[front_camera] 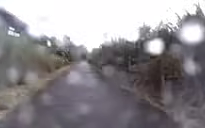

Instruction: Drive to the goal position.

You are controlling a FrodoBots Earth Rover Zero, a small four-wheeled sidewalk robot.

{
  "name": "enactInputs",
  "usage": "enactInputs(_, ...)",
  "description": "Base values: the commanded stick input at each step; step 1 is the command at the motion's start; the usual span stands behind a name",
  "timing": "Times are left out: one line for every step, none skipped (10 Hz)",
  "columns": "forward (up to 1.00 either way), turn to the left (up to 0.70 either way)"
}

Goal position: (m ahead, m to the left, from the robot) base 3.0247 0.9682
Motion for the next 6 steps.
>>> enactInputs(1.00,0.00)
enactInputs(1.00,0.00)
enactInputs(1.00,0.00)
enactInputs(1.00,0.27)
enactInputs(1.00,0.18)
enactInputs(1.00,0.09)
